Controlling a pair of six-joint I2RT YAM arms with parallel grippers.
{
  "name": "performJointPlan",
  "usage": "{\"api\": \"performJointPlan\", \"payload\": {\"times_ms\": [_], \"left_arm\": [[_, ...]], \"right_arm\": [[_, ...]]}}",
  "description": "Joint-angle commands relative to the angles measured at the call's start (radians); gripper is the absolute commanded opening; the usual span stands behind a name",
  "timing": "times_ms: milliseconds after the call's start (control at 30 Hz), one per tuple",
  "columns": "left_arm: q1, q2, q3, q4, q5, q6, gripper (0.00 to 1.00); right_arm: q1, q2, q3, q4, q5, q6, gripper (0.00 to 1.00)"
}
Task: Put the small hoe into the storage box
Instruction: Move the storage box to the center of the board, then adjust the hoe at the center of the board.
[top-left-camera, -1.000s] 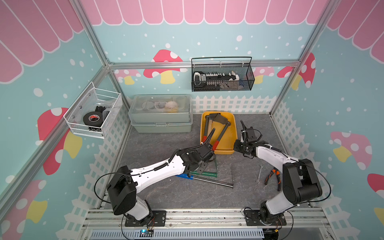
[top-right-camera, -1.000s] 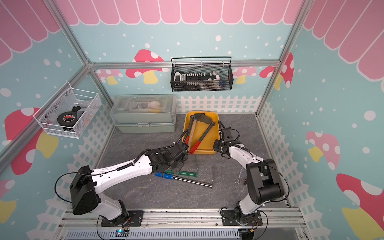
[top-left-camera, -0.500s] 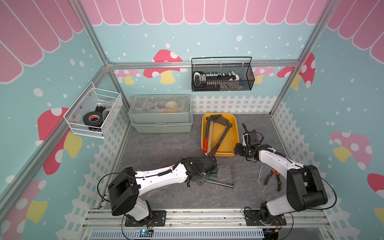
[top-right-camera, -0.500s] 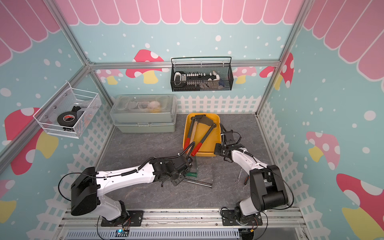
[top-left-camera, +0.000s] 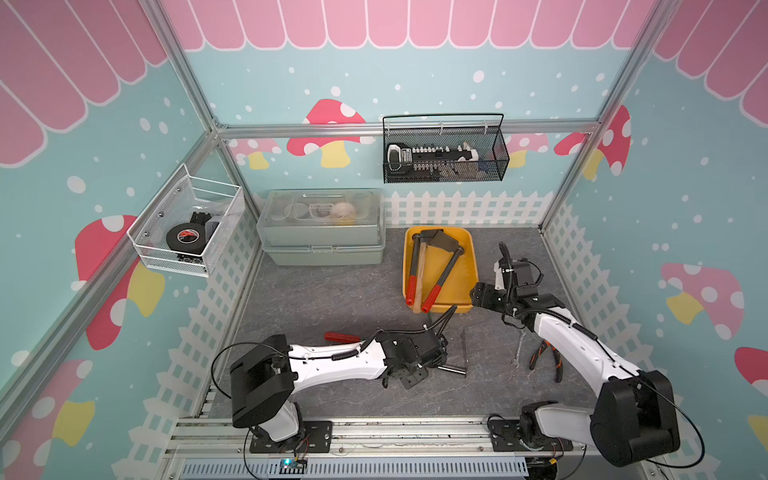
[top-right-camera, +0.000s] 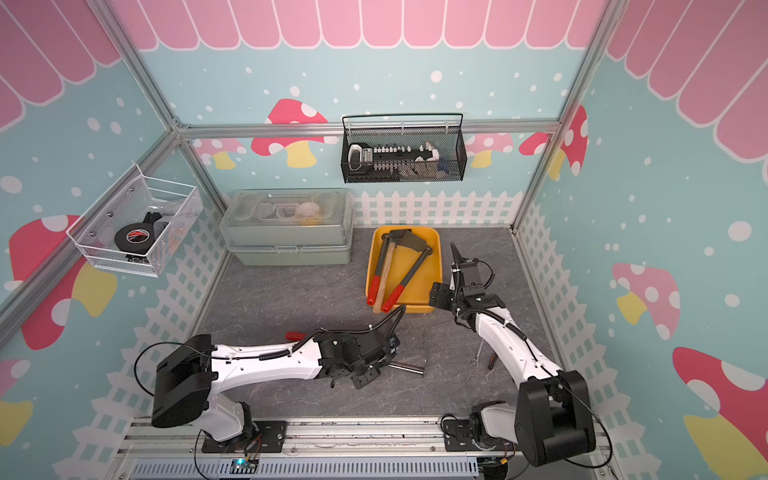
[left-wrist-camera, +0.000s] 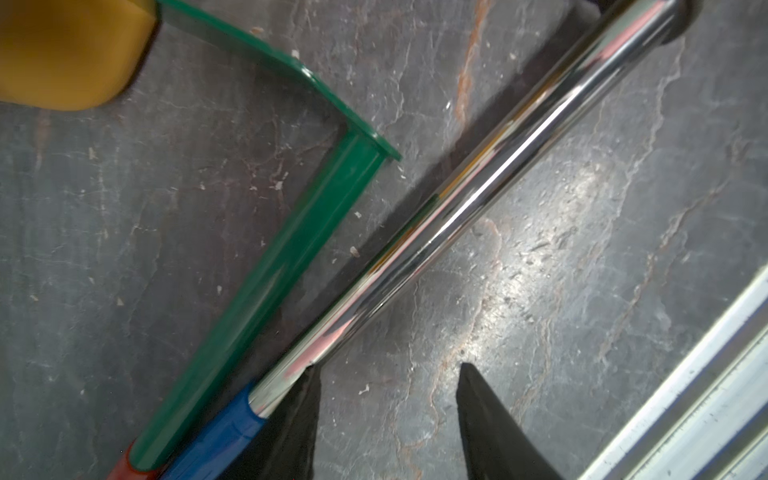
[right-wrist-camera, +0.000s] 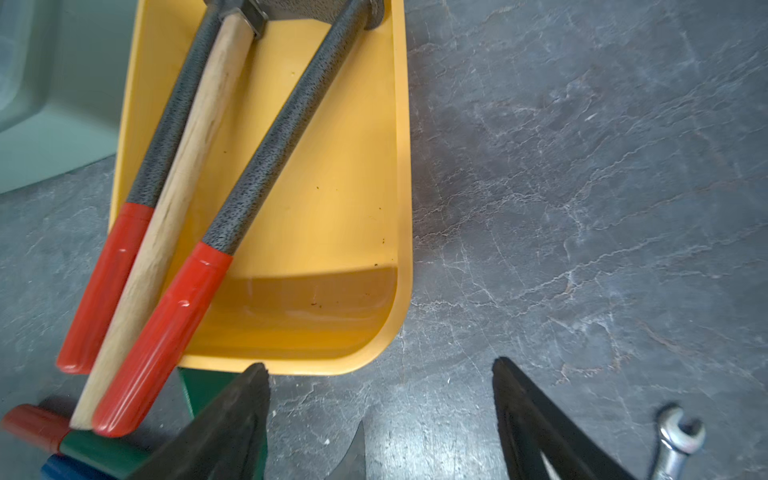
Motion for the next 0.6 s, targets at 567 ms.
{"api": "performJointPlan", "payload": {"times_ms": [567], "left_arm": [[-0.008,0.158,0.073,0.08,0.059,0.077,0.5]], "right_arm": [[-0.039,-0.237,-0.084,-0.138,0.027,0.018,0.84]]}}
